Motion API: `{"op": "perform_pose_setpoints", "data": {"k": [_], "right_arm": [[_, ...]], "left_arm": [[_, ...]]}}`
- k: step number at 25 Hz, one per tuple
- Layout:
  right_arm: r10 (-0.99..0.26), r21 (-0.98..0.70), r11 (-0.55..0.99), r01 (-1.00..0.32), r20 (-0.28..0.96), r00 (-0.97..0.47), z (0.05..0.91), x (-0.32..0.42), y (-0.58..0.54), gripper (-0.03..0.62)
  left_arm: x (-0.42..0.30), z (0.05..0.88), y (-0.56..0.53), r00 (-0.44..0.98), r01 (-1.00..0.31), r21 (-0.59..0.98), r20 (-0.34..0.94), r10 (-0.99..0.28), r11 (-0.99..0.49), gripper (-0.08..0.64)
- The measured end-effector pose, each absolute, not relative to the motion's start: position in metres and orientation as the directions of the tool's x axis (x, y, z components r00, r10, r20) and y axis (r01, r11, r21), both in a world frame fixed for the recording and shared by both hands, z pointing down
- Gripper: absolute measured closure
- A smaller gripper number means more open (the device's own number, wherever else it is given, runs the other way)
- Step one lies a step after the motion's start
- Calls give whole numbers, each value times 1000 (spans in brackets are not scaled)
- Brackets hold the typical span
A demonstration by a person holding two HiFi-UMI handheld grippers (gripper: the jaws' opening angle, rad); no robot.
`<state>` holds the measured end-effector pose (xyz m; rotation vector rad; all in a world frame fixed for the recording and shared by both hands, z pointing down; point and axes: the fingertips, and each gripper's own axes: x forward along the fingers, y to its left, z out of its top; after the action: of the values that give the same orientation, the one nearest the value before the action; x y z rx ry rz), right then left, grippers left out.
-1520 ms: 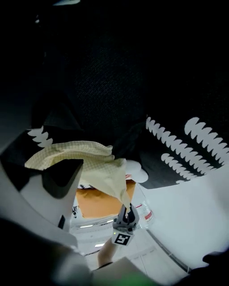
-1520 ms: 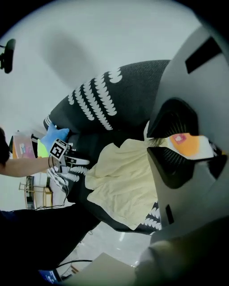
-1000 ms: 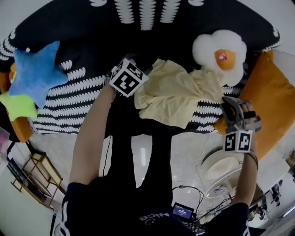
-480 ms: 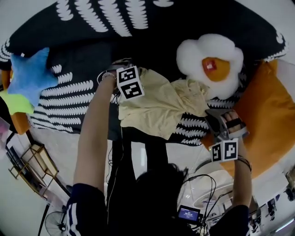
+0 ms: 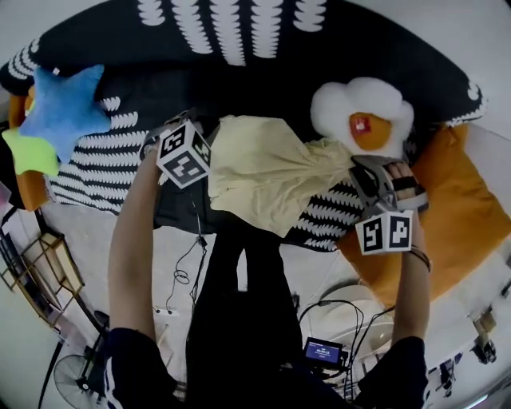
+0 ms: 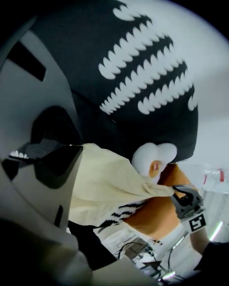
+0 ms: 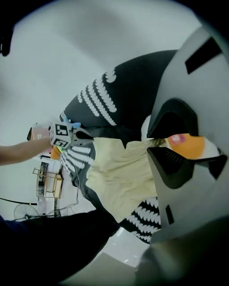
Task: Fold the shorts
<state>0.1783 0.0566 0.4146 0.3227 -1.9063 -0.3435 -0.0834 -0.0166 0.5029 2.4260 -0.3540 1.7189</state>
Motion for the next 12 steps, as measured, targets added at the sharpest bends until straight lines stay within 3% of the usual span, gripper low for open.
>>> {"op": "perform_pose_setpoints", "data": {"k": [5, 8, 12], "right_arm": [[-433, 445, 894, -54, 826, -362, 388, 119, -29, 518], [-430, 430, 898, -92, 818, -382, 387, 91, -69, 525], [-419, 438, 898, -41, 822, -386, 397, 79, -100, 529]], "left_arm": [[-174, 430, -10, 379, -558, -20, 883, -277, -830, 546], [-211, 406, 7, 391, -665, -11, 847, -361, -747, 546], [-230, 391, 27, 397, -761, 14, 801, -448, -649, 546]]}}
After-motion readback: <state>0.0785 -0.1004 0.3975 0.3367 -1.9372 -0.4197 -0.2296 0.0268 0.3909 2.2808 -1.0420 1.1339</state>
